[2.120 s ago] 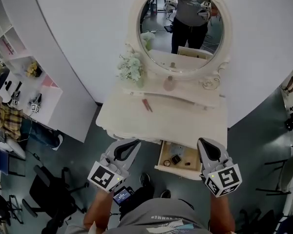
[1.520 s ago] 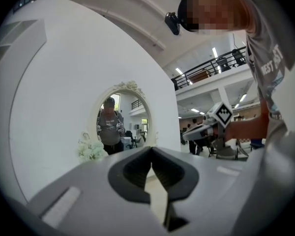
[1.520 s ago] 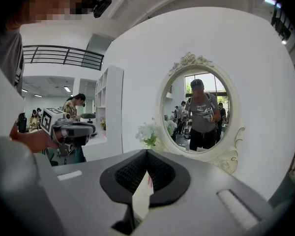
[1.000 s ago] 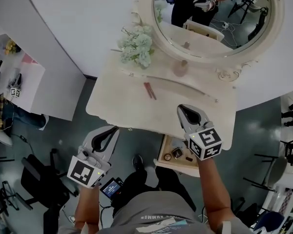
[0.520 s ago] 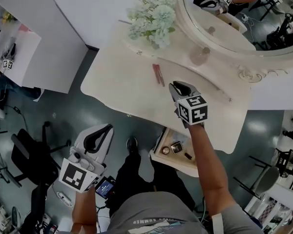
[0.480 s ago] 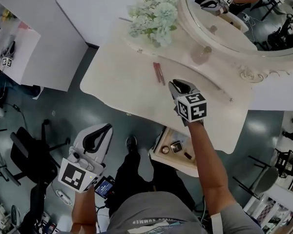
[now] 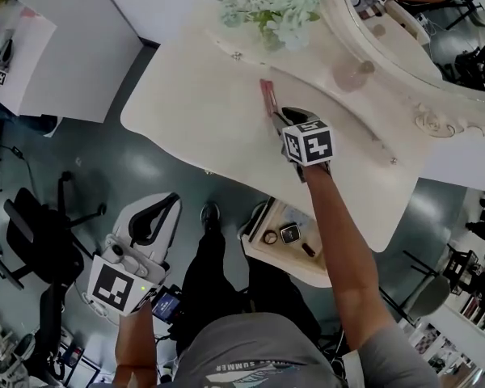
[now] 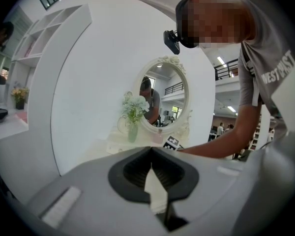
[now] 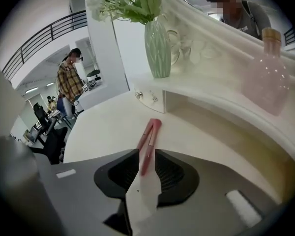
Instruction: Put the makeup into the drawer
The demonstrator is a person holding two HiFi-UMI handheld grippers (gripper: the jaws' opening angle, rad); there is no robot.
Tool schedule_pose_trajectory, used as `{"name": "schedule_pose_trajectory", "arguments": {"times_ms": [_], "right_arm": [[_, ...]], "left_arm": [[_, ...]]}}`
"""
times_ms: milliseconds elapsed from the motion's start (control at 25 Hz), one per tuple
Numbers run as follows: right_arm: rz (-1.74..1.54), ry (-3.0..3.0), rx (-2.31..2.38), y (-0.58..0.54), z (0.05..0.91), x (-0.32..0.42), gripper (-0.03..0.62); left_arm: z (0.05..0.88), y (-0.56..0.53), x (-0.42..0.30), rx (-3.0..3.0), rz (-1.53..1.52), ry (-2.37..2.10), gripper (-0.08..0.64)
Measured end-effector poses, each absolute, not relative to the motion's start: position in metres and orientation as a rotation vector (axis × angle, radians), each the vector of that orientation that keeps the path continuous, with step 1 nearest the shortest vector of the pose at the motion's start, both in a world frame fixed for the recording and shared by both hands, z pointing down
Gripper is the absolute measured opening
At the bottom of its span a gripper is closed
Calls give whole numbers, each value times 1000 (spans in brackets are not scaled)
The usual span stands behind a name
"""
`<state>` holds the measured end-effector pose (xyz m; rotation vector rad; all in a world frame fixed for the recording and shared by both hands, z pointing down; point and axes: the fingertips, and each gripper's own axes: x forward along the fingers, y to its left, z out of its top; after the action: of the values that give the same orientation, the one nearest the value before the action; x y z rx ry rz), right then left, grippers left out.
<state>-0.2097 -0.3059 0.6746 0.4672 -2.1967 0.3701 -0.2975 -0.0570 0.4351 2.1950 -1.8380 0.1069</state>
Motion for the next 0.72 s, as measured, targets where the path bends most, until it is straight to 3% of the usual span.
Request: {"name": "schedule_pose_trajectory", "arguments": {"times_ms": [200, 320, 720], "right_arm": [[344, -2148, 469, -308, 686, -207, 101], [328, -2139, 490, -312, 687, -204, 40], [354, -2175, 526, -312, 673, -197, 35]], "left_arm": [[440, -62, -300, 2183, 98, -1838, 2], [442, -65, -300, 2186, 98, -1830, 2], [440, -75, -295, 2221, 106, -1801, 2]]}}
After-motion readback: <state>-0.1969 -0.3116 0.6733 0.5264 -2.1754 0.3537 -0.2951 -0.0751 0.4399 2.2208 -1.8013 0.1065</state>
